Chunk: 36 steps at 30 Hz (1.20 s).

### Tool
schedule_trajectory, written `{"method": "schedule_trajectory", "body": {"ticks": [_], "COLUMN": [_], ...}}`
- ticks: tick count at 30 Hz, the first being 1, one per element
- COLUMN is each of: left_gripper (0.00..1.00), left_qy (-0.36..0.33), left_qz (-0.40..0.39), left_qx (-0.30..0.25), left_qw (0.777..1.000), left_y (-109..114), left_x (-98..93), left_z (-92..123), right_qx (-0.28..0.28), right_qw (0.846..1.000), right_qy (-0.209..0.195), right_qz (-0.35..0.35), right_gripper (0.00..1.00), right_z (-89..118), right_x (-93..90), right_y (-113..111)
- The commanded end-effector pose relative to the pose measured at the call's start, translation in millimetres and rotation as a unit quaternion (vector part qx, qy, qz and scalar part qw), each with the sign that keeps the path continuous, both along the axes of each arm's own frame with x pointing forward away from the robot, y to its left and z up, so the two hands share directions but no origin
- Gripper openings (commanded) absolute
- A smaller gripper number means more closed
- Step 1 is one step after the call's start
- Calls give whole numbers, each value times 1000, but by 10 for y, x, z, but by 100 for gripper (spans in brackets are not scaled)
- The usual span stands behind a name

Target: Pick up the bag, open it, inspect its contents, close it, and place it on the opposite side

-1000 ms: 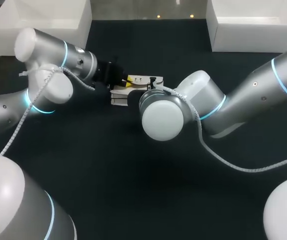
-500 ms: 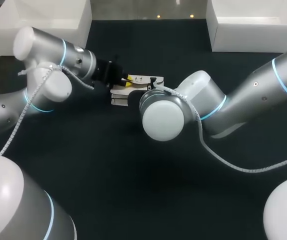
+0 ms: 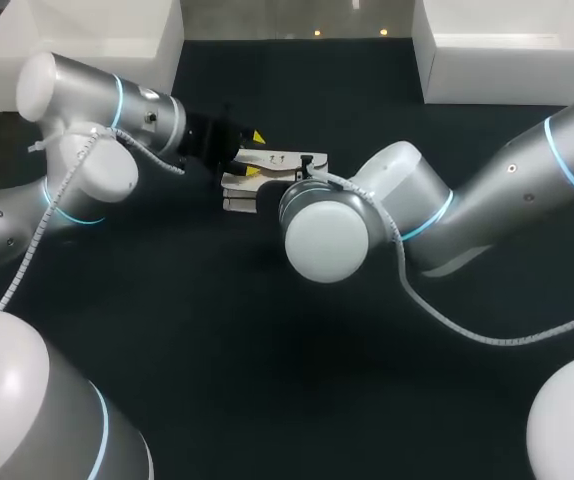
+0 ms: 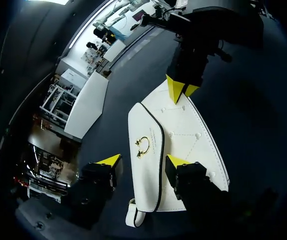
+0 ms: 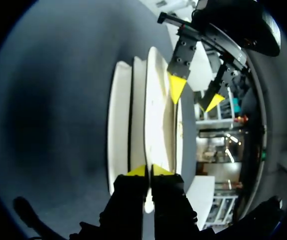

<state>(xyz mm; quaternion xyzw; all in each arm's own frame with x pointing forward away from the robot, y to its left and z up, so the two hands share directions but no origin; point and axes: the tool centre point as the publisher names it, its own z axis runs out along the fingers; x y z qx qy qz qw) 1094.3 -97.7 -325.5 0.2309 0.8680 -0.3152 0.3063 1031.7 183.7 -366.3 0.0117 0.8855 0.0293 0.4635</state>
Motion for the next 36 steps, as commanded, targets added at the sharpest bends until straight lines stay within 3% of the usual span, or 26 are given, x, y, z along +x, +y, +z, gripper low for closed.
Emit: {"method": "schedule_trajectory", "body": {"ticks": [1,2,3,4,10,16,24,32,36], "left_gripper": [68,74,79,84,100,100,100,100,100], "left_qy": [0,2,3,4,15,54,190,268,279], "left_qz": [4,4,6,6,15,39,102,148,154], "left_qx": [1,0,2,3,8,6,16,43,50], "left_qw": [1000,1000,1000,1000,1000,998,976,951,947], "left_y": [70,78,84,91,156,303,529,665,683], "left_x": [-100,-113,-128,-142,-201,-237,-325,-482,-511], "left_z": [106,126,144,160,247,371,522,508,495], "right_qx": [0,0,0,0,8,32,57,75,83], "right_qw": [1000,1000,1000,1000,1000,999,994,982,979], "right_qy": [-3,-3,-3,-3,11,35,95,173,186], "right_qz": [3,3,4,5,13,17,23,15,5], "right_gripper": [3,16,47,100,100,100,100,100,100], "right_z": [7,21,35,51,216,494,785,824,817], "right_x": [-20,-30,-42,-54,-141,-199,-146,-102,-93], "right_y": [-2,1,3,6,11,-54,-167,-201,-222]}}
